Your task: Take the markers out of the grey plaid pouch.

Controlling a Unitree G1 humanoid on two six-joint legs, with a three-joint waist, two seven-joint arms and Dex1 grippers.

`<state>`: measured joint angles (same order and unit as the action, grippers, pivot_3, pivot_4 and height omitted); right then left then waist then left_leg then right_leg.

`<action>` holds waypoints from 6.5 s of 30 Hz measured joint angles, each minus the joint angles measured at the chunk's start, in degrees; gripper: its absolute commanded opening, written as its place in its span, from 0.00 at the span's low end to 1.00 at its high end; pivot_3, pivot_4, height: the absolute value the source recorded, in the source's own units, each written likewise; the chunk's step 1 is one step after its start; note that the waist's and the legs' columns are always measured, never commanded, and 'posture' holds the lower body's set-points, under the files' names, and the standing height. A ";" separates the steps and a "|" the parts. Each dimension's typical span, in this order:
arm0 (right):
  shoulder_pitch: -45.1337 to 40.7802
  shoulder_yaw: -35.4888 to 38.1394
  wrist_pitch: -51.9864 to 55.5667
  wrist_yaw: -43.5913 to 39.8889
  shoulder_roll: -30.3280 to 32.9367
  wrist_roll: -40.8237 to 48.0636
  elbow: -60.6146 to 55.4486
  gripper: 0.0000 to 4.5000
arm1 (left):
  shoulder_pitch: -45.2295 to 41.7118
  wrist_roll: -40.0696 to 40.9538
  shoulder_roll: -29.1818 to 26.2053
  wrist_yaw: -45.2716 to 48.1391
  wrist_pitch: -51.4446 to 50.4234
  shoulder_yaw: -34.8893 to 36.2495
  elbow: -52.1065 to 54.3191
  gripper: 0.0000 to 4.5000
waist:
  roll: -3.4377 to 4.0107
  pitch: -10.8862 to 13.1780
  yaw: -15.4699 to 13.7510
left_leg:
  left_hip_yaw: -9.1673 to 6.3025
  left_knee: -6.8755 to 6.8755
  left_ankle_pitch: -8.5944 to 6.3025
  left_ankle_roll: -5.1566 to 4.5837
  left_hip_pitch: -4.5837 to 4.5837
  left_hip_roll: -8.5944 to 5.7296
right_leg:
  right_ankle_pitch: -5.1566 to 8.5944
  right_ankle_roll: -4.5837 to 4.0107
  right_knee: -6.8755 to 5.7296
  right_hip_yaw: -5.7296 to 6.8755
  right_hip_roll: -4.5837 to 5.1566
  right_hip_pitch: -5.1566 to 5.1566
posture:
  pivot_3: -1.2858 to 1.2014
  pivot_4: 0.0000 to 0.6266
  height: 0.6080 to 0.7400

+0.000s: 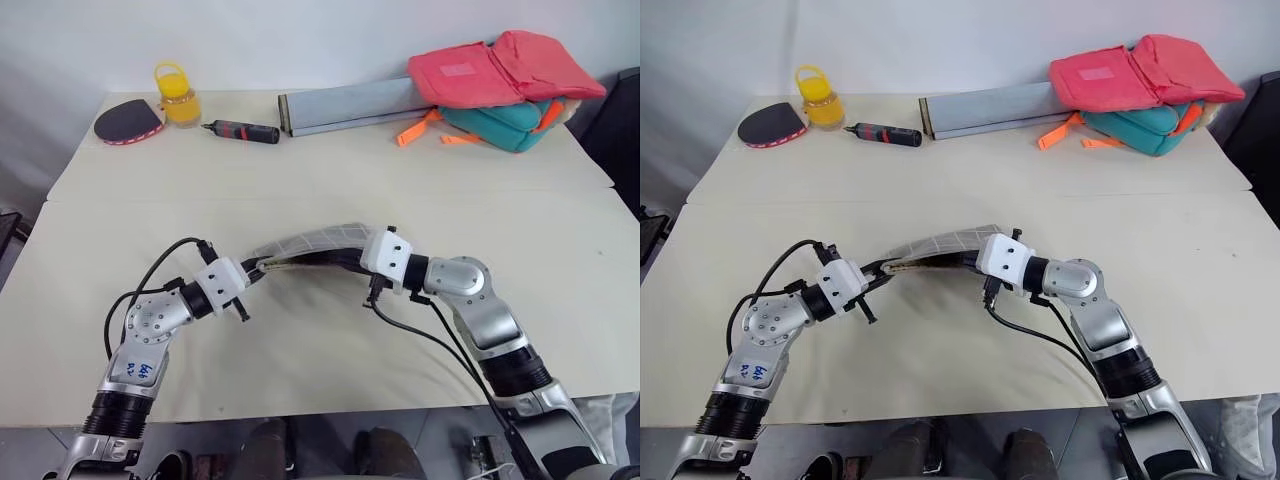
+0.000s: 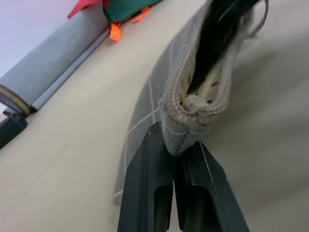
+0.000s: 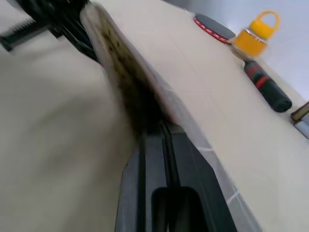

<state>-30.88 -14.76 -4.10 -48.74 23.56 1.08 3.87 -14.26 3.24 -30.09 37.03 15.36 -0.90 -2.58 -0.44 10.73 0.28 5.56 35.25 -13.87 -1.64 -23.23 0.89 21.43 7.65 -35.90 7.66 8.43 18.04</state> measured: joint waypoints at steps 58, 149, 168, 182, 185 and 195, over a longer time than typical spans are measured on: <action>-20.21 -10.23 -0.07 -18.96 9.89 -14.76 9.15 0.47 | -7.70 32.07 9.79 3.74 -52.42 4.24 8.26 0.00 | -0.04 0.02 -0.03 | -0.22 0.07 0.20 0.05 0.00 -0.02 | 0.01 -0.01 0.32 -0.04 -0.08 -0.36 | 0.52 0.24 1.00; -11.25 3.61 -3.44 -5.01 21.11 -13.23 27.82 0.62 | -4.16 23.37 9.21 2.37 -41.99 2.02 9.08 0.00 | 0.07 0.13 -0.16 | -0.23 0.01 0.27 0.05 0.01 -0.02 | 0.00 -0.01 0.59 -0.04 -0.10 -0.54 | 0.52 0.24 1.00; -12.53 10.82 18.15 -15.30 12.23 16.66 -5.47 0.01 | -4.41 22.66 9.60 2.02 -41.37 1.84 8.89 0.00 | -0.01 0.09 -0.66 | -0.38 -0.03 0.23 0.05 -0.06 -0.04 | 0.00 -0.01 0.56 -0.07 -0.06 -0.52 | 0.52 0.24 1.00; -10.50 -4.11 6.46 -7.11 10.62 -6.50 -2.98 0.01 | -5.46 21.38 10.07 0.92 -41.59 0.27 8.89 0.00 | -0.02 0.09 -0.24 | -0.27 -0.02 0.26 0.06 -0.01 -0.05 | 0.00 -0.01 0.45 -0.01 -0.07 -0.42 | 0.52 0.24 1.00; -11.16 -5.65 3.10 -8.02 11.07 -9.43 -1.13 0.01 | -5.59 22.89 9.87 0.49 -46.35 0.14 10.79 0.00 | -0.03 0.10 -0.26 | -0.29 -0.02 0.26 0.06 -0.02 -0.05 | 0.00 -0.01 0.46 -0.06 -0.07 -0.44 | 0.52 0.24 1.00; -18.20 -4.28 16.11 -28.30 18.96 2.64 -7.55 0.01 | -9.29 39.35 7.76 1.68 -69.34 2.96 16.38 0.00 | -0.03 0.12 -0.17 | -0.37 0.00 0.25 0.05 -0.01 -0.02 | 0.00 -0.01 0.49 -0.17 -0.07 -0.51 | 0.52 0.24 1.00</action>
<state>-49.08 -19.04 12.01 -77.04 42.52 3.73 -3.68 -23.55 42.59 -22.33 38.72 -53.99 2.06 13.80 -0.47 10.84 0.11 5.18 35.25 -13.62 -1.59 -23.23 0.87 21.44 7.64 -35.40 7.49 8.36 17.54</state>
